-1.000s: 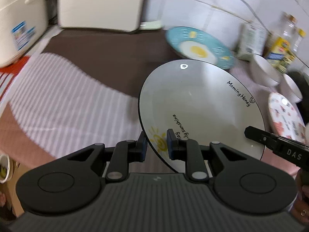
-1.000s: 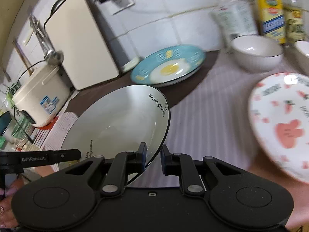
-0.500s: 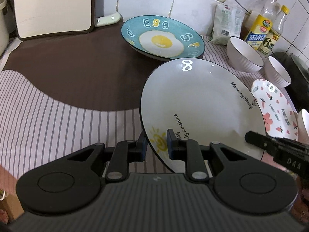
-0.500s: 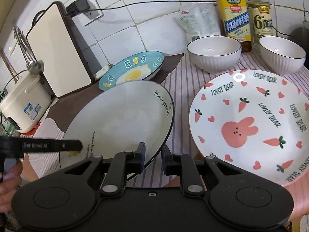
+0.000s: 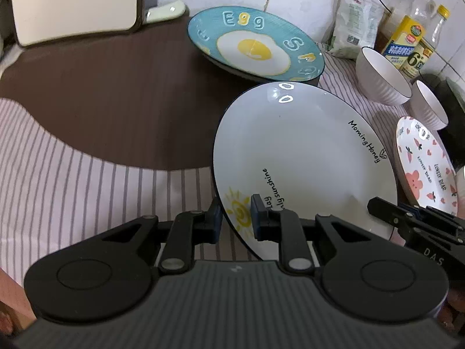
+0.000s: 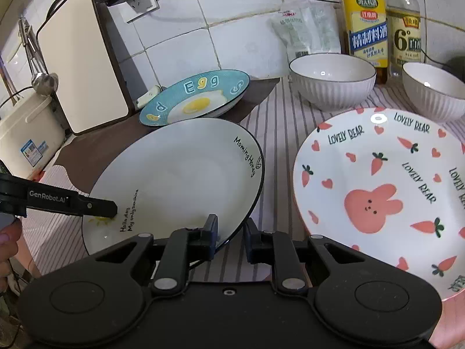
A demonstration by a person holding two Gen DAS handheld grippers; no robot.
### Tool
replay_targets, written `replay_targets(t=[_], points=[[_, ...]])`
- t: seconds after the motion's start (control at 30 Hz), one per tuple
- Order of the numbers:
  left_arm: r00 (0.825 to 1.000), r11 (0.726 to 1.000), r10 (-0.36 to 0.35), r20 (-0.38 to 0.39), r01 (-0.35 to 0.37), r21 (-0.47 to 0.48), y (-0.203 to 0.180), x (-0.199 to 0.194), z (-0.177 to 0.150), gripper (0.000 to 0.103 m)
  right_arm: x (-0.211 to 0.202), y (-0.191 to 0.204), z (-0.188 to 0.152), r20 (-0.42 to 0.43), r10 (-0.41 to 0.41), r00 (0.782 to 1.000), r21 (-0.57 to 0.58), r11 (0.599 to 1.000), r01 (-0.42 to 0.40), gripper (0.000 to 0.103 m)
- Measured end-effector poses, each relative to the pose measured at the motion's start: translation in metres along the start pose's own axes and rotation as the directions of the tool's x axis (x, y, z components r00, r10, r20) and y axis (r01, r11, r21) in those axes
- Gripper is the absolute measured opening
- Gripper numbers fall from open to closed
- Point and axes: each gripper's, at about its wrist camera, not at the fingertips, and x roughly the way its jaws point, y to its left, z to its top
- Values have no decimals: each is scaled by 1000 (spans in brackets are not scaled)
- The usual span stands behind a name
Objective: Organize plates and bowls
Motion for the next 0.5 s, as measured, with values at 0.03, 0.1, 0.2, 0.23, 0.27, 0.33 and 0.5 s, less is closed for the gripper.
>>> replay_targets(t=[0.03,0.1,0.2,0.23,0.27,0.33,0.5], points=[[1000,1000,0,0,0,-15,1,0,0,19,-1,0,1,0,3,1000,0,1000,-3,23],[1000,1000,13,-6,-13,-13,-1,-2,0,19,-2,3,2,-4,-8,1000,-18,1000,8,24],[999,998,53,-4,-53,21,-8,-9,-3,21,-4,10,-1,-8,-37,999,-58,998,36,29],[998,998,65,-4,-65,26,-9,-13,-5,21,-7,13,-1,-9,-44,999,-72,996,44,31],[998,997,70,-6,-70,29,-10,-16,-5,21,-11,16,-2,-6,-52,999,-90,995,52,31],[996,996,84,0,-84,36,-13,-25,-7,21,-24,22,-4,15,-71,997,-125,990,72,31],[995,994,83,50,-87,65,-26,-55,-13,23,-75,23,-13,95,-45,994,-145,988,58,36]])
